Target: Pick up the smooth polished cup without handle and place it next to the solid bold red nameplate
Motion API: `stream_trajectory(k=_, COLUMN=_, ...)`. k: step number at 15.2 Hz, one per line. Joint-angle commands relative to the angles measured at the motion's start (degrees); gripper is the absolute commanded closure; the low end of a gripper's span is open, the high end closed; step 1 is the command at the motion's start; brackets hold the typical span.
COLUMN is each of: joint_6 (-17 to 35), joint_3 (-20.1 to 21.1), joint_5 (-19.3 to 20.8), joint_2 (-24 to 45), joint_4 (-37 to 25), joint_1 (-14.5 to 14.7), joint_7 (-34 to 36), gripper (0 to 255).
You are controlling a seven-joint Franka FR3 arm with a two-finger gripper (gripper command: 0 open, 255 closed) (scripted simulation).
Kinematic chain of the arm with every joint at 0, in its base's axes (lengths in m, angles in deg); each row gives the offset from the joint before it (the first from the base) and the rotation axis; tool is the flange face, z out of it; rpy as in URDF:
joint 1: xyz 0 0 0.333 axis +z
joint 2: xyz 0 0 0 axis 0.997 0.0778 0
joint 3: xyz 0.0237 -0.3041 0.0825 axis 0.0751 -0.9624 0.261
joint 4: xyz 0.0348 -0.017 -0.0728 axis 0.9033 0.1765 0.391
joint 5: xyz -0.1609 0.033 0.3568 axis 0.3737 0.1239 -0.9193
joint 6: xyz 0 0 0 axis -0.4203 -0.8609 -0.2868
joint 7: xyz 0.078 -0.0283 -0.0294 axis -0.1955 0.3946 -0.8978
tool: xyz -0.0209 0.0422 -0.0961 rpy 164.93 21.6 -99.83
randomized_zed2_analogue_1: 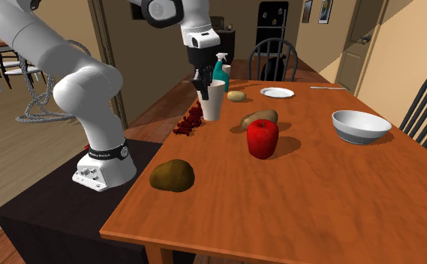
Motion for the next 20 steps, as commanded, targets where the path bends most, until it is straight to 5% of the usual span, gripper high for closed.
stream_trajectory(k=1, joint_6=1.8, joint_3=0.2, joint_5=-0.3, joint_2=0.5, joint_4=1.2, joint_1=0.2, joint_7=-0.1, gripper=255)
stream_trajectory(k=14, joint_6=14.6, joint_3=1.4, joint_5=-2.5, joint_2=6.3, joint_4=8.3, joint_1=1.1, joint_7=-1.6, gripper=255)
stream_trajectory(k=20, joint_6=14.6, joint_3=1.4, joint_5=-2.5, joint_2=6.3, joint_4=8.3, joint_1=1.1, joint_7=-1.6, gripper=255)
